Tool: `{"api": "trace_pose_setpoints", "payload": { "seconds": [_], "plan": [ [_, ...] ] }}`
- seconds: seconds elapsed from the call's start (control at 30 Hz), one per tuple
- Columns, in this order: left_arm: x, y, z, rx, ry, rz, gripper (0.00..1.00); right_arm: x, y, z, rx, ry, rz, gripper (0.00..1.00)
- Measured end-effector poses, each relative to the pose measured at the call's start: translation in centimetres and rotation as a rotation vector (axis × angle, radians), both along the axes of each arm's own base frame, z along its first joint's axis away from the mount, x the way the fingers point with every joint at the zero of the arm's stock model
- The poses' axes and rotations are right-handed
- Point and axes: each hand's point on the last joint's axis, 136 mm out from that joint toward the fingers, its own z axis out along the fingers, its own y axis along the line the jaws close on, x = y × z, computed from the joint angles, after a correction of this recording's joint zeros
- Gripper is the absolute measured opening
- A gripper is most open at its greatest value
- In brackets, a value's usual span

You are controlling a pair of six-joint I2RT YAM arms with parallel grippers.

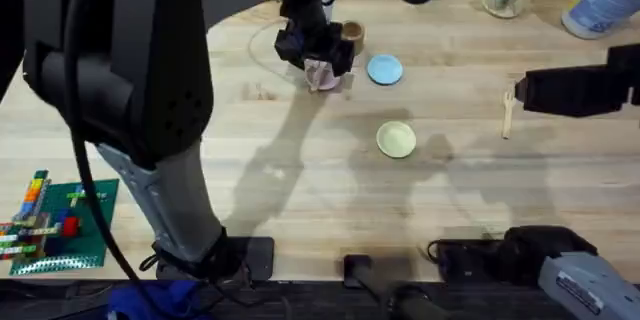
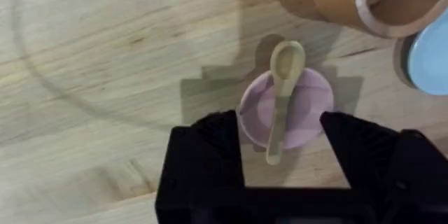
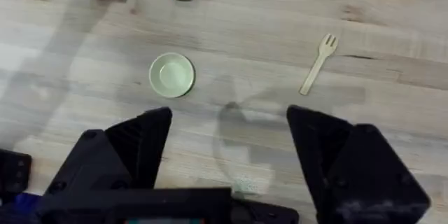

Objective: Pick up a utensil and set it on the pink plate, then put the other utensil in the container.

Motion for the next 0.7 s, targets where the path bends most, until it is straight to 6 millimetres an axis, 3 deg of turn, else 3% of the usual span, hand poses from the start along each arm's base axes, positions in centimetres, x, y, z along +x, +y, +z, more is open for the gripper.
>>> {"api": "trace_pose_setpoints", "payload": {
  "seconds": [0.2, 0.37, 0.7],
  "plan": [
    [-1.3, 0.5, 2.9, -0.003, -0.008, 0.000, 0.988, 0.0, 0.0, 0.0, 0.000, 0.000, 0.000, 0.997],
    [-2.4, 1.0, 5.2, -0.007, -0.018, 0.001, 0.993, 0.0, 0.0, 0.0, 0.000, 0.000, 0.000, 0.997],
    [-4.4, 1.9, 6.0, 0.015, 0.031, -0.001, 0.993, 0.0, 0.0, 0.0, 0.000, 0.000, 0.000, 0.997]
  ]
}}
